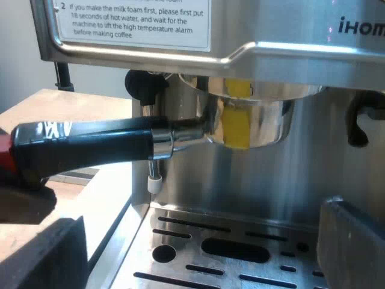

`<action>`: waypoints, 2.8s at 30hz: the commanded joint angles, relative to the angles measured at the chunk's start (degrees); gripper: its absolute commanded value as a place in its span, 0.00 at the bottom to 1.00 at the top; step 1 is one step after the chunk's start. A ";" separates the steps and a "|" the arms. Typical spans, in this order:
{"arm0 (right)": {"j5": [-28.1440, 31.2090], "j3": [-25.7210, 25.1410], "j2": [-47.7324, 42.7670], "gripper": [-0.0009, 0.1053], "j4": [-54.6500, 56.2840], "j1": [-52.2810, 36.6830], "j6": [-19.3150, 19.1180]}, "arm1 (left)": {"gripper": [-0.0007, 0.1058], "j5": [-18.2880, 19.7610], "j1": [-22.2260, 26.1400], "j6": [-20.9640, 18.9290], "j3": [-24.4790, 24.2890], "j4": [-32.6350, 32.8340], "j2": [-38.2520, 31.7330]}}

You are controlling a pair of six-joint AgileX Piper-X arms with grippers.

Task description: Put the handle in the coffee machine

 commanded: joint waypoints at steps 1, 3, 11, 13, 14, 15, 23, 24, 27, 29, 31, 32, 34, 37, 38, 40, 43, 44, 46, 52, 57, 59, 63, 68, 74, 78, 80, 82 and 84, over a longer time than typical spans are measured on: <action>-0.07 -0.21 -0.06 0.74 -0.69 -0.13 -1.02 | 0.01 5.35 0.16 -2.15 -1.71 -1.25 -0.61; -0.07 -0.21 -0.06 0.74 -0.69 -0.13 -1.02 | 0.01 5.36 0.16 -1.99 -1.80 -1.25 -0.61; -0.07 -0.21 -0.06 0.74 -0.69 -0.13 -1.02 | 0.01 5.36 0.16 -1.11 -3.37 -2.35 -0.61; -0.07 -0.21 -0.06 0.74 -0.69 -0.13 -1.02 | 0.01 5.36 0.16 -1.12 -3.53 -2.75 -0.61; -0.07 -0.21 -0.06 0.74 -0.69 -0.13 -1.02 | 0.01 5.36 0.16 -1.12 -3.51 -2.98 -0.61; -0.07 -0.21 -0.06 0.74 -0.69 -0.13 -1.02 | 0.01 5.51 0.16 -1.12 -3.51 -3.00 -0.61; -0.07 -0.21 -0.06 0.74 -0.69 -0.13 -1.02 | 0.01 7.09 0.16 -1.92 -3.51 -3.82 -0.61; -0.07 -0.21 -0.06 0.74 -0.69 -0.13 -1.02 | 0.01 7.09 0.16 -1.92 -3.66 -4.15 -0.61; -0.07 -0.21 -0.06 0.74 -0.69 -0.13 -1.02 | 0.01 7.09 0.16 -1.92 -3.66 -4.80 -0.61; -0.07 -0.21 -0.06 0.74 -0.69 -0.13 -1.02 | 0.01 8.29 0.16 -1.92 -3.66 -4.79 -0.61; -0.07 -0.21 -0.06 0.74 -0.69 -0.13 -1.02 | 0.01 9.72 0.16 -2.55 -3.66 -4.79 -0.61; -0.07 -0.21 -0.06 0.74 -0.69 -0.13 -1.02 | 0.01 10.68 0.16 -3.71 -3.66 -4.94 -0.61; -0.07 -0.21 -0.06 0.74 -0.69 -0.13 -1.02 | 0.01 10.96 0.16 -4.53 -3.66 -5.20 -0.61; -0.07 -0.21 -0.06 0.74 -0.69 -0.31 -1.02 | 0.01 11.00 0.16 -4.53 -3.66 -6.47 -0.61; -0.07 -0.21 -0.06 0.74 -0.69 -0.46 -1.02 | 0.01 11.00 0.16 -4.53 -3.66 -7.25 -0.61; -0.07 -0.21 -0.06 0.74 -0.69 -0.48 -1.02 | 0.01 11.00 0.16 -4.53 -3.66 -8.49 -0.61; -0.07 -0.21 -0.06 0.74 -0.69 -0.48 -1.02 | 0.01 11.00 0.16 -4.74 -3.66 -9.03 -0.61; -0.07 -0.21 -0.06 0.74 -0.69 -0.48 -1.02 | 0.01 11.00 0.16 -4.73 -3.66 -9.15 -0.61; -0.07 -0.21 -0.06 0.74 -0.69 -0.48 -1.02 | 0.01 11.00 0.16 -4.73 -3.66 -9.17 -0.61; -0.07 -0.21 -0.06 0.74 -0.69 -0.48 -1.02 | 0.01 10.22 0.16 -4.73 -3.66 -9.87 -0.61; -0.07 -0.21 -0.06 0.74 -0.69 -0.48 -1.02 | 0.01 10.22 0.16 -4.73 -3.66 -9.77 -0.61; -0.07 -0.21 -0.06 0.74 -0.69 -0.48 -1.02 | 0.01 10.22 0.16 -4.73 -3.66 -9.76 -0.61; -0.07 -0.21 -0.06 0.74 -0.69 -0.48 -1.02 | 0.01 10.22 0.16 -4.73 -3.66 -9.76 -0.61; -0.07 -0.21 -0.06 0.74 -0.69 -0.48 -1.02 | 0.01 10.22 0.16 -4.73 -3.66 -9.76 -0.61; -0.07 -0.21 -0.06 0.74 -0.69 -0.48 -0.92 | 0.01 10.22 0.16 -4.73 -3.66 -9.76 -0.61; -0.07 -0.21 -0.06 0.74 -0.57 -0.48 -0.92 | 0.01 10.22 0.16 -4.73 -3.66 -9.76 -0.61; -0.07 -0.21 -0.06 0.74 -0.57 -0.48 -0.92 | 0.01 10.22 0.16 -4.73 -3.66 -9.76 -0.61; -0.07 -0.21 -0.06 0.74 -0.57 -0.48 -0.92 | 0.01 10.22 0.16 -4.73 -3.66 -9.76 -0.61; -0.07 -0.21 -0.06 0.74 -0.57 -0.48 -0.92 | 0.01 10.22 0.16 -4.73 -3.66 -9.76 -0.61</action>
